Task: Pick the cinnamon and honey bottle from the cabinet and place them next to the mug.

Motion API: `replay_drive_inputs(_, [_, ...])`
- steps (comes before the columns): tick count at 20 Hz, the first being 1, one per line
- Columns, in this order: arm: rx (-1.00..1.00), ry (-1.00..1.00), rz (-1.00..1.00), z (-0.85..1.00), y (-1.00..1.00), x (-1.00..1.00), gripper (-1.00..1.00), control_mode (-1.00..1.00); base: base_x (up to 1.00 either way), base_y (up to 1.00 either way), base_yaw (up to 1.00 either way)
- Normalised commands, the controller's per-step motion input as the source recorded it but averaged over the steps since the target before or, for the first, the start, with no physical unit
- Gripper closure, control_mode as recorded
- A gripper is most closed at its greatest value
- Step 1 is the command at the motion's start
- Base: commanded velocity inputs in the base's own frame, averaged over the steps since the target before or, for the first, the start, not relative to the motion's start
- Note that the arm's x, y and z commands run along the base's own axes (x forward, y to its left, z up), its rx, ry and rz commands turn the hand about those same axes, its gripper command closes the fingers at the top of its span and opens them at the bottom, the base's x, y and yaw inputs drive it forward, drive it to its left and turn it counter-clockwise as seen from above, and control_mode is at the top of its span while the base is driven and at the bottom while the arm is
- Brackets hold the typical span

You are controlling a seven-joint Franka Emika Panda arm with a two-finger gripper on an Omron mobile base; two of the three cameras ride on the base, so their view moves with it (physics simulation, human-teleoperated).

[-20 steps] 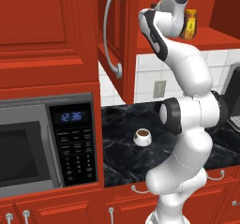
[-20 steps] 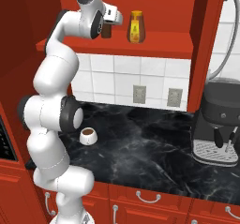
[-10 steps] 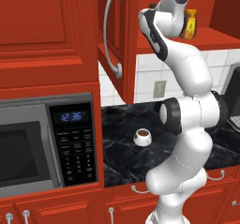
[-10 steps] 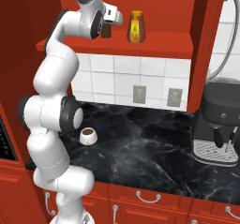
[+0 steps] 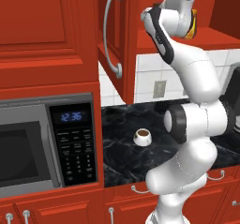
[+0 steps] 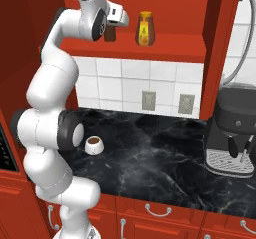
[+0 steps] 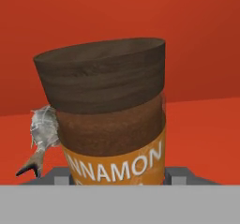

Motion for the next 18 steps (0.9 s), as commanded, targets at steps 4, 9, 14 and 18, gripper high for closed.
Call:
replay_drive_inputs(4, [0.0, -0.04, 0.0, 0.0, 0.0, -0.92, 1.0, -1.0, 0.0, 0.0, 0.0])
replay_drive_inputs(9, [0.0, -0.05, 0.0, 0.0, 0.0, -0.99, 1.0, -1.0, 0.0, 0.0, 0.0])
replay_drive_inputs(14, [0.0, -0.05, 0.0, 0.0, 0.0, -0.98, 1.0, -1.0, 0.0, 0.0, 0.0])
replay_drive_inputs(18, [0.0, -0.02, 0.0, 0.0, 0.0, -1.0, 1.0, -1.0, 0.0, 0.0, 0.0])
